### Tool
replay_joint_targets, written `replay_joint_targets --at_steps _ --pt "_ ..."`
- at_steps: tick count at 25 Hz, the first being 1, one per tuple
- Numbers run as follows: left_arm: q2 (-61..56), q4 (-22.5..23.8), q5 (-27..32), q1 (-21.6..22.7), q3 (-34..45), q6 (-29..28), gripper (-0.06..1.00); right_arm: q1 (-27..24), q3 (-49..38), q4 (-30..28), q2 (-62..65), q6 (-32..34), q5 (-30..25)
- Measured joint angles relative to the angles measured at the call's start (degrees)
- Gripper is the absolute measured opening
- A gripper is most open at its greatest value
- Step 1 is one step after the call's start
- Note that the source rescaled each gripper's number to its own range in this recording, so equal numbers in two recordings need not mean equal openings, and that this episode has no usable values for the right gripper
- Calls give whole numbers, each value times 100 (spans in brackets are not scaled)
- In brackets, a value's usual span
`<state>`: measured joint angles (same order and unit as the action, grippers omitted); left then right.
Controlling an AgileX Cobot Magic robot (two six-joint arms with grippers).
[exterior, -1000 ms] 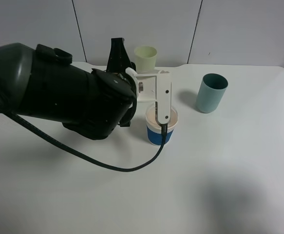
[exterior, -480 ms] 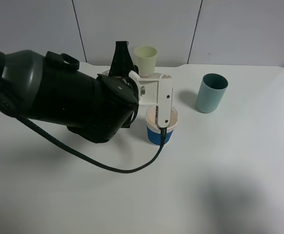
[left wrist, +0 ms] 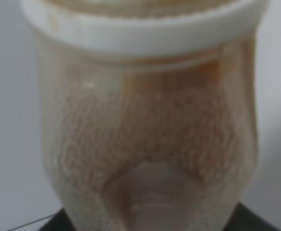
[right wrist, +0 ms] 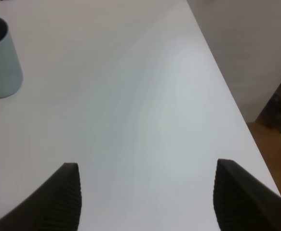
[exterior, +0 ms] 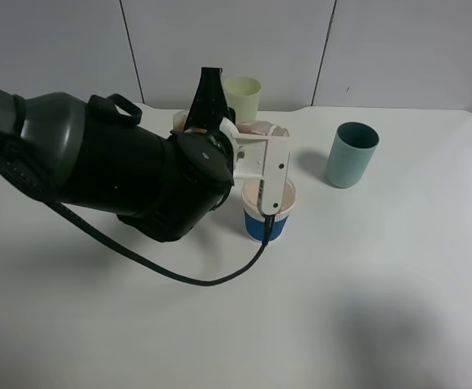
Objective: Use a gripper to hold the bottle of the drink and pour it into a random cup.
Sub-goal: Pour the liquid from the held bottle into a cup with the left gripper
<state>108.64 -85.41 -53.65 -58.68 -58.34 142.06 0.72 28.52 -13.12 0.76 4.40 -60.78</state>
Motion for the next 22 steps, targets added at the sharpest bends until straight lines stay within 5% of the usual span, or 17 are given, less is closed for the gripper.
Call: replay_joint_targets --at_steps 22 --pt "4 246 -105 0 68 0 5 0 0 -47 0 99 0"
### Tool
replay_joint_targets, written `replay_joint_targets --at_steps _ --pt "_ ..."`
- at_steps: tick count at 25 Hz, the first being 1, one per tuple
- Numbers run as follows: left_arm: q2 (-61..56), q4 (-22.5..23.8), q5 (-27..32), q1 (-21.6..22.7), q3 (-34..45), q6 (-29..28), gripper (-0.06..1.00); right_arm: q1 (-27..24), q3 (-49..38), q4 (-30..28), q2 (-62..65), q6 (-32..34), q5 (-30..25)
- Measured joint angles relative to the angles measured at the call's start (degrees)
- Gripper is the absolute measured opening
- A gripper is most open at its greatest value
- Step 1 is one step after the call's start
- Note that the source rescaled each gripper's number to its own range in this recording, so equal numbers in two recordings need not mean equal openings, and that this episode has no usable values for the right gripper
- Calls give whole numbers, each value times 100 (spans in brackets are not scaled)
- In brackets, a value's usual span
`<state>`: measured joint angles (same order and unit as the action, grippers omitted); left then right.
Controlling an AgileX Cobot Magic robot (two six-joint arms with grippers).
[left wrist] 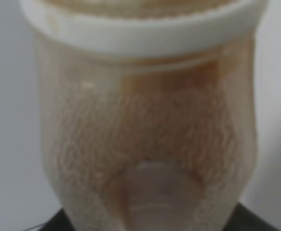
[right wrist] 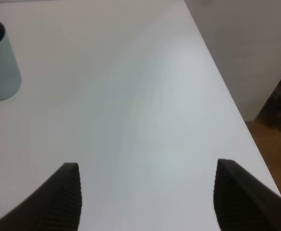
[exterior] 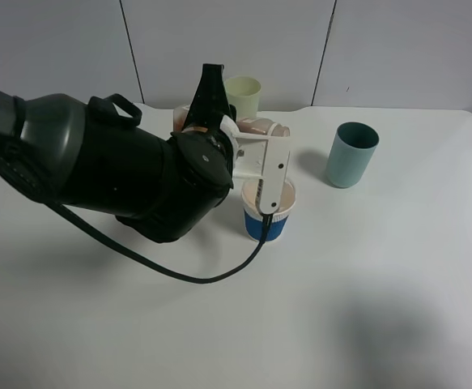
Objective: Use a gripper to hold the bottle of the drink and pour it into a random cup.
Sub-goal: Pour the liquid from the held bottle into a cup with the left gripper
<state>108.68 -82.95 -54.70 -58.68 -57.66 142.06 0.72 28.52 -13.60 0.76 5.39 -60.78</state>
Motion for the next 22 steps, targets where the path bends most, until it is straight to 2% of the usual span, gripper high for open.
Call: replay_joint_targets --at_steps 22 --pt "44 212 -136 0 157 0 5 0 0 -16 0 40 0"
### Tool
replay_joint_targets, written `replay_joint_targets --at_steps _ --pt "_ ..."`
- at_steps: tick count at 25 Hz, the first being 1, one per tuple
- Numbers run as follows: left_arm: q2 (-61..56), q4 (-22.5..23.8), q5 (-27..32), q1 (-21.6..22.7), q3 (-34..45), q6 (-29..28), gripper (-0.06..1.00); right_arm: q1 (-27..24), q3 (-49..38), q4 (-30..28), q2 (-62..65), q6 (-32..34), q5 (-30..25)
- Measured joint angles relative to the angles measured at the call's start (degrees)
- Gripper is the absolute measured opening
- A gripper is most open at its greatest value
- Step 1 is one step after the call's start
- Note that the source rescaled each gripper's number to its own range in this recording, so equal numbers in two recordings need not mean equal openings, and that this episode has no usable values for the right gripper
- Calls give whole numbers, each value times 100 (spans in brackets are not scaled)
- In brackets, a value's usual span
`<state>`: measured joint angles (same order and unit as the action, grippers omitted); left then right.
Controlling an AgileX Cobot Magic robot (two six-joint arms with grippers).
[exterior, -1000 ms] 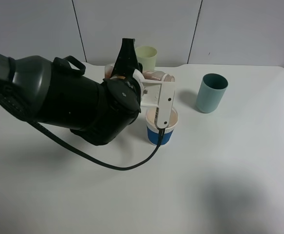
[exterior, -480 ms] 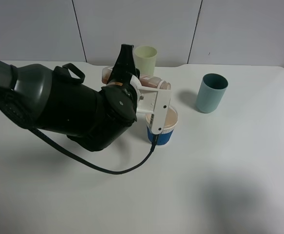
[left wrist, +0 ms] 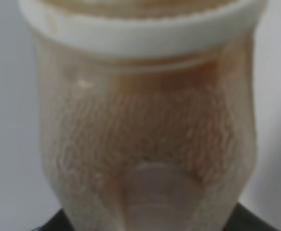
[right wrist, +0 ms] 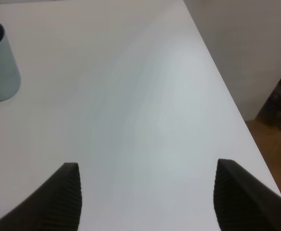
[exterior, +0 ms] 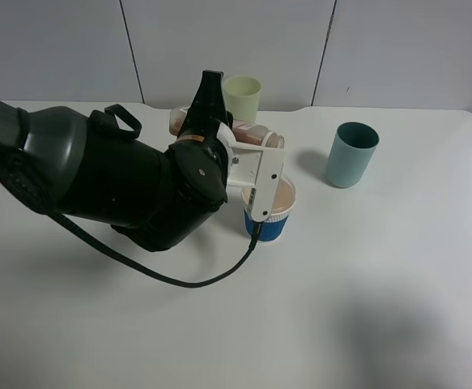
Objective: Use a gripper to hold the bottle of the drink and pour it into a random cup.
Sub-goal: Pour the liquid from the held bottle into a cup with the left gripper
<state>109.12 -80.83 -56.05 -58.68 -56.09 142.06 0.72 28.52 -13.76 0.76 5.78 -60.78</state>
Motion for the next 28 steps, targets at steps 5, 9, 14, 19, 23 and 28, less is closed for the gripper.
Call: replay_joint_targets --at_steps 5,9,14,19,23,28 --pt "0 -1 -52 0 0 0 5 0 0 0 0 0 0" --pt "0 19 -52 0 0 0 5 0 0 0 0 0 0" --pt "0 37 -59 0 0 23 5 0 0 0 0 0 0" --pt "0 37 -95 0 0 29 5 0 0 0 0 0 0" --pt "0 37 -96 0 0 39 5 0 0 0 0 0 0" --pt "0 45 -103 0 0 82 5 0 0 0 0 0 0"
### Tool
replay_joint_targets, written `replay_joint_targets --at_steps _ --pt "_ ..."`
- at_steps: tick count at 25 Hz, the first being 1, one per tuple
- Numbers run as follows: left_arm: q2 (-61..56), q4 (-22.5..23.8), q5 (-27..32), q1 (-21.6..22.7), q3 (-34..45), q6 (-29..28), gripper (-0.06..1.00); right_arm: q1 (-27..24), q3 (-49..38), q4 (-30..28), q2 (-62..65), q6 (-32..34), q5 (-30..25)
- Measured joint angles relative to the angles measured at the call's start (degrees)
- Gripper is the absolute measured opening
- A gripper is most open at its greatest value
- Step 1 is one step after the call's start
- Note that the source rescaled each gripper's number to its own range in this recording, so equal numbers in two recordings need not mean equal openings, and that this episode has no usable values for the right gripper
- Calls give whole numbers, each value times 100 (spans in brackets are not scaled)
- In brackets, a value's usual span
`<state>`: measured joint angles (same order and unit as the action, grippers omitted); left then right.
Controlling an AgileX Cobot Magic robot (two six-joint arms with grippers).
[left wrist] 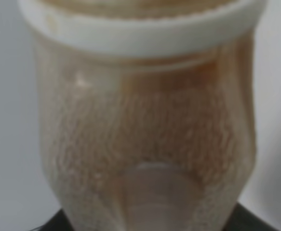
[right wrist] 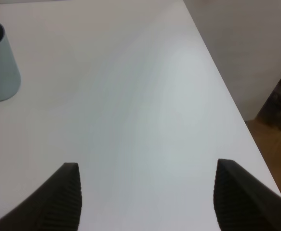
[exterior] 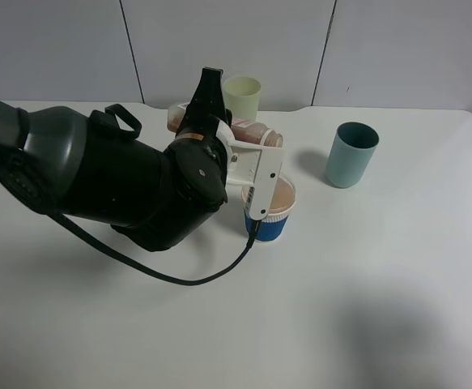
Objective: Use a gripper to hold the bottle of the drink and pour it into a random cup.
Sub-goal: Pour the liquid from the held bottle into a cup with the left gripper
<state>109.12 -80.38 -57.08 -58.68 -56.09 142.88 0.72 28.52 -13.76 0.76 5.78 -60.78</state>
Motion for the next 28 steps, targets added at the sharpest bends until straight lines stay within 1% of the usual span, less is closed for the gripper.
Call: replay_joint_targets --at_steps 10,17,28 --pt "0 14 -207 0 0 48 5 0 0 0 0 0 0" --pt "0 14 -212 0 0 173 5 0 0 0 0 0 0" --pt "0 21 -212 0 0 195 5 0 0 0 0 0 0"
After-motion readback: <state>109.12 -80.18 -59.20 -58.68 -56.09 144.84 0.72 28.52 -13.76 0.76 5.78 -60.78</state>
